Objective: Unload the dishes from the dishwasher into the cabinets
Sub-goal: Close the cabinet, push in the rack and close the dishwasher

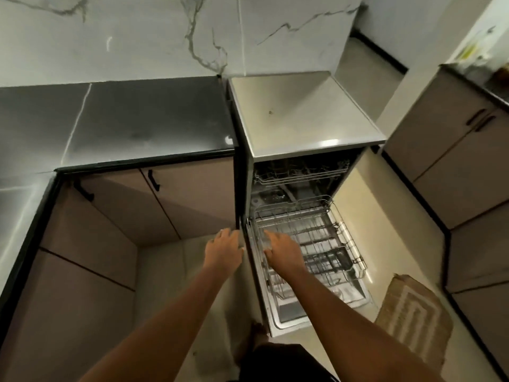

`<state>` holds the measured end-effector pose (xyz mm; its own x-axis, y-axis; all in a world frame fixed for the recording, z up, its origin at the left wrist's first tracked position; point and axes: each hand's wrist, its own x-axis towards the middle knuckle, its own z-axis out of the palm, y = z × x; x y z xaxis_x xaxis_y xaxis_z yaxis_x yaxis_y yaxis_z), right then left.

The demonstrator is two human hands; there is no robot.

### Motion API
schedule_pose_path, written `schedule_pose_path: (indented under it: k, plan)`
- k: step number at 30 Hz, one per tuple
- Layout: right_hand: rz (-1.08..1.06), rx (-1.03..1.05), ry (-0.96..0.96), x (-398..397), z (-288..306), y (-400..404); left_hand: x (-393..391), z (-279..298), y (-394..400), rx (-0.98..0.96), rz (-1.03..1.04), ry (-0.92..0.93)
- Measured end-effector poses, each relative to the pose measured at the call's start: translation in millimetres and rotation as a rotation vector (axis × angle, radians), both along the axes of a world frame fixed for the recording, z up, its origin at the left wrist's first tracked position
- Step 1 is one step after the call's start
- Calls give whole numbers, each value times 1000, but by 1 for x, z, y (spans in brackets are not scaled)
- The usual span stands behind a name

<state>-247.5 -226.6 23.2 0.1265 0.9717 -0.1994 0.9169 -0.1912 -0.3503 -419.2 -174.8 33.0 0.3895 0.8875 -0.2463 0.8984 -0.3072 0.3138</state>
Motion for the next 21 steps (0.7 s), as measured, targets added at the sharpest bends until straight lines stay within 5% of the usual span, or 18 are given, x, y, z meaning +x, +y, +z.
schedule_pose_path:
  k: [8,21]
  plan:
    - [-87,-61,-159,20,1,-120,14,1,-105,-61,-147,45]
    - [-190,-106,-62,116,-14,-223,82,-6,-191,-147,-87,0]
